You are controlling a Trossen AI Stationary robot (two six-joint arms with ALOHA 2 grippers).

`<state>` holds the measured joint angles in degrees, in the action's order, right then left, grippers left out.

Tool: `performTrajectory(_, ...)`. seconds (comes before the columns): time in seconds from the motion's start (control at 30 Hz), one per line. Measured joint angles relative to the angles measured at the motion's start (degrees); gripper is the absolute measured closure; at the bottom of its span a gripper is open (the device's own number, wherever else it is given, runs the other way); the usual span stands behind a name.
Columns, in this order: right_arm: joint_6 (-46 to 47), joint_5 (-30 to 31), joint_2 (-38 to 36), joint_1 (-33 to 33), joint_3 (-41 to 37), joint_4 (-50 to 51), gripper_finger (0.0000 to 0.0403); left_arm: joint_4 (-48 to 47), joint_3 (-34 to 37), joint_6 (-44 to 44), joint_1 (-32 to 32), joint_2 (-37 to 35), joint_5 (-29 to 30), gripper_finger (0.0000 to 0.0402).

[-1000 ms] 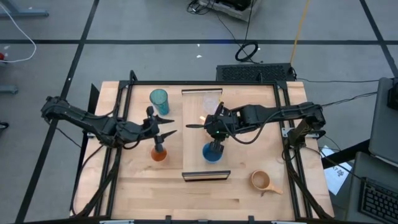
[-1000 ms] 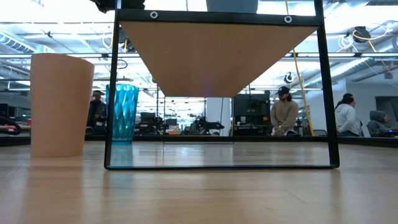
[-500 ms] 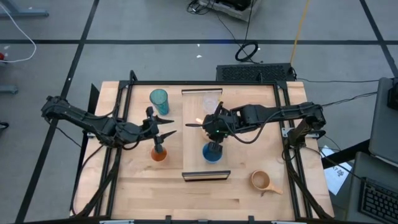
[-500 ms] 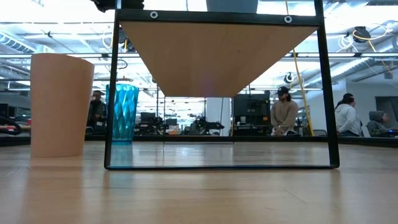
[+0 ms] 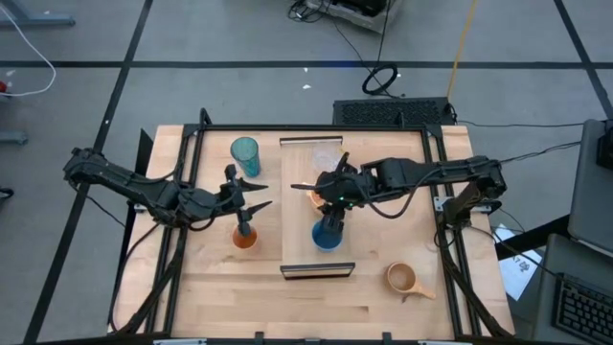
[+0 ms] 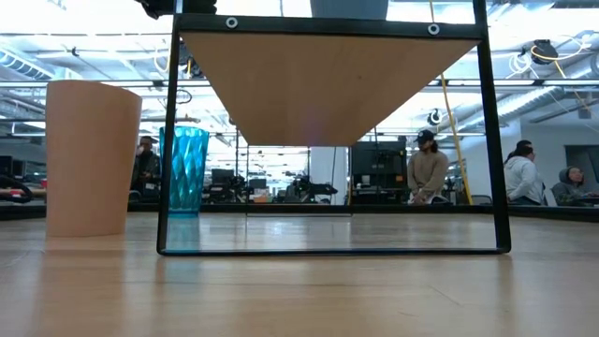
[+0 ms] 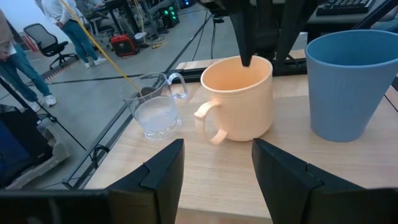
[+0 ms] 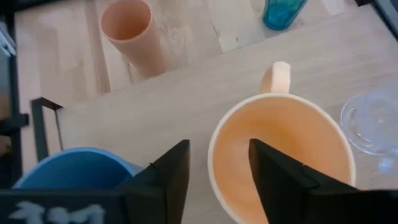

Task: Stack small to large cups/mugs on shelf
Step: Adjust the light blue cup on the shelf

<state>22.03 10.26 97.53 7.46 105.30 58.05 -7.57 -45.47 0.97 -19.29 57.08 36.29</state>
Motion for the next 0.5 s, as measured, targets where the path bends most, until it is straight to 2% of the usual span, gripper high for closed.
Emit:
performTrajectory(0.27, 1.52, 0.71, -3.67, 0.44, 0.00, -2.34, 0.0197, -0.07, 0.00, -0.60, -2.48, 0.00, -0.68, 0.0211)
performTrajectory(0.4, 2.25, 6.05, -6.43, 2.62, 0.00, -2.65, 0.0194, 2.56, 0.00, -1.75, -5.92, 1.35, -2.53, 0.0217)
performTrajectory(0.5, 3.27, 11.88, -8.58, 5.57, 0.05, -0.72, 0.0193, 6.46, 0.04, -1.51, -8.57, 4.51, -4.79, 0.0243)
